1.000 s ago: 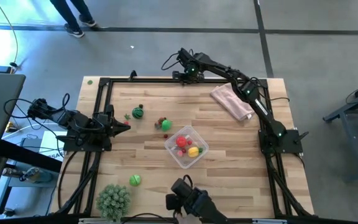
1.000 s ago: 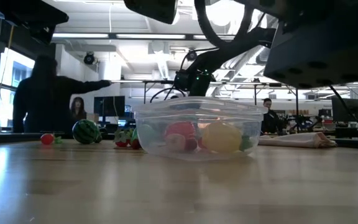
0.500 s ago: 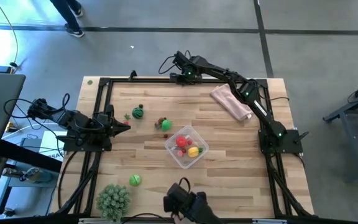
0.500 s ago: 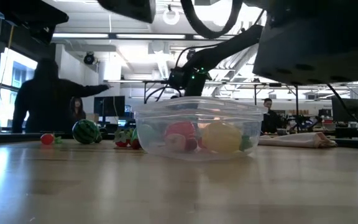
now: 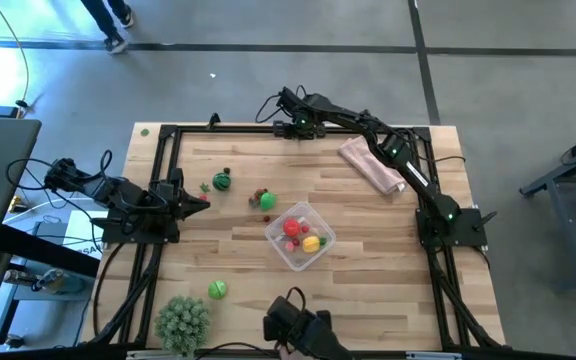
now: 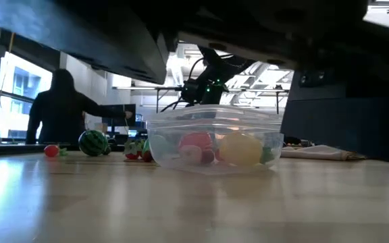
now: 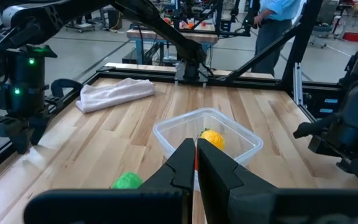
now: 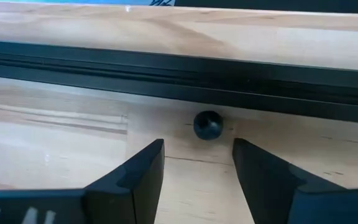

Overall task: Pick and placing Produce into tupperware
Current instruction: Put the blueberry into the transparent container

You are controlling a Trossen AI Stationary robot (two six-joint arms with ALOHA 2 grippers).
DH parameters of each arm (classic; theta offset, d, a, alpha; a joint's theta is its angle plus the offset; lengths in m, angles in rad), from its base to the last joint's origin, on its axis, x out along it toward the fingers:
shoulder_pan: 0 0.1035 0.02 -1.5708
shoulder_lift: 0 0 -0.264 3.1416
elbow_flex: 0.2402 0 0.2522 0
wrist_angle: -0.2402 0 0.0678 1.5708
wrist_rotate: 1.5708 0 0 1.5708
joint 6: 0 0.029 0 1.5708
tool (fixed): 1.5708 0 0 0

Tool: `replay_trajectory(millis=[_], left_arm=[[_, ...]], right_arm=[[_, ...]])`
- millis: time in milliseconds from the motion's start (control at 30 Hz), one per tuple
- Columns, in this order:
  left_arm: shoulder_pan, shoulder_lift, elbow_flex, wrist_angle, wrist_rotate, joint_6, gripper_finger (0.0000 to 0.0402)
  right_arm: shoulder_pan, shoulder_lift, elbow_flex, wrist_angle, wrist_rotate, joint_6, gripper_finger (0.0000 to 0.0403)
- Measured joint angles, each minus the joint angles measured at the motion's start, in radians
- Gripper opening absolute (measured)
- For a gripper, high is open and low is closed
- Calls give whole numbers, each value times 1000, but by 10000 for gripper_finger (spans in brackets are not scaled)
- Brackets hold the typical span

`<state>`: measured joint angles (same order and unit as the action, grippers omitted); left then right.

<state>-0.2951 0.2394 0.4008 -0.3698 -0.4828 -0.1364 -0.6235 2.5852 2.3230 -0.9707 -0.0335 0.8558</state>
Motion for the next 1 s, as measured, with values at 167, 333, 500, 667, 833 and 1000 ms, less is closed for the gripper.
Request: replay_trajectory(millis=[167,333,500,667,833,1000], left_arm=[[0,0,0,0,0,0,8],[0,0,0,0,0,0,8],[0,0,0,0,0,0,8],[0,0,0,0,0,0,8],[0,0,0,0,0,0,8],[0,0,0,0,0,0,8]], right_arm=[[-2,1,0,-1,7,3,168],[-9,2,0,-5,7,4,136],[-16,3,-1,-6,5,9,116],[-22,3,-1,-4,-4,26,110],[-23,4,-2,3,-8,27,110],[-24,5,-2,24,-3,12,110]])
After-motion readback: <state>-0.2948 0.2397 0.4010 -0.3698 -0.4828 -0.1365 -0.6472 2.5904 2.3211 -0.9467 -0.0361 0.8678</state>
